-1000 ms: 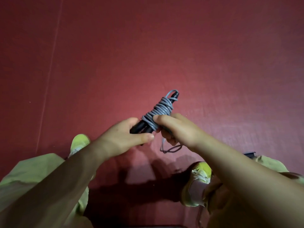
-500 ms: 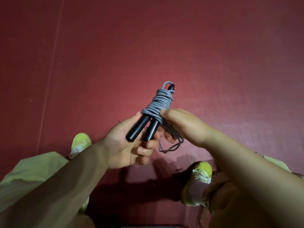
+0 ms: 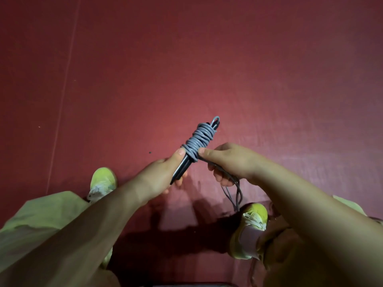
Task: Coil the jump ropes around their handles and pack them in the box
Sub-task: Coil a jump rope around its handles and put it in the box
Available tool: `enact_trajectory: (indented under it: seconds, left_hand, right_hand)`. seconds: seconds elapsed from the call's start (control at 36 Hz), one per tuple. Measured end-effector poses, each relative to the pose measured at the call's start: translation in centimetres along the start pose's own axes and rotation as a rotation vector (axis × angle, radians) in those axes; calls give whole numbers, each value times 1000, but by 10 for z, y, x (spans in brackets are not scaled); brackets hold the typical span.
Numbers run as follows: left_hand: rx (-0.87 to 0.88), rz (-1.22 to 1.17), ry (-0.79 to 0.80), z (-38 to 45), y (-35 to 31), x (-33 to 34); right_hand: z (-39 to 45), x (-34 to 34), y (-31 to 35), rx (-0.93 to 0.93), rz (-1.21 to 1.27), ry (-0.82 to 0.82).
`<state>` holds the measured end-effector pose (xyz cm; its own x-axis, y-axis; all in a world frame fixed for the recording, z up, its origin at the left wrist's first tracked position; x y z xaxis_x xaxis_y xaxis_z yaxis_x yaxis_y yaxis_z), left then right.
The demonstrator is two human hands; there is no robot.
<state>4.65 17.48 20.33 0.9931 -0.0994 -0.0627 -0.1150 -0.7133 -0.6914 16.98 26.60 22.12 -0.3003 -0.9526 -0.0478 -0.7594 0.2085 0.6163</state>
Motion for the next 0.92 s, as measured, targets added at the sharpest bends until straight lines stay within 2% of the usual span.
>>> enact_trajectory:
  seconds: [0.22, 0.42, 0.5, 0.69, 0.75, 0.83, 0.92]
  left_hand:
    - [50, 266, -136, 2, -4, -17]
    - [57, 327, -152, -4, -10, -13]
    - [65, 363, -169, -3, -12, -12]
    - [228, -109, 190, -6, -16, 12]
    - [194, -279, 312, -11, -18, 23]
    - [67, -588, 607, -18, -12, 39]
    - [59, -801, 847, -27, -18, 50]
  right_hand:
    - [0, 4, 6, -76, -10, 15]
    - [-2, 6, 13, -173, 100, -12]
    - [-3, 6, 19, -240, 54, -44]
    - [-13, 3, 33, -426, 161, -47]
    - [-15, 5, 36, -475, 206, -5]
    - [-16, 9, 38, -524, 177, 55]
    - [-17, 15, 41, -580, 179, 139]
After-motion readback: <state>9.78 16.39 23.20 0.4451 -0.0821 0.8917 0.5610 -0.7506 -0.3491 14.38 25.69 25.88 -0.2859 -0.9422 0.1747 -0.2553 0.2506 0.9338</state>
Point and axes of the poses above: each hand's wrist, its own z-axis towards the middle knuckle, its own x-axis out of the palm, y = z × x, the point moved 7 cm from there along z, towards the middle knuckle, and after that the axes turned 14 degrees about y, right-handed, at the moved point
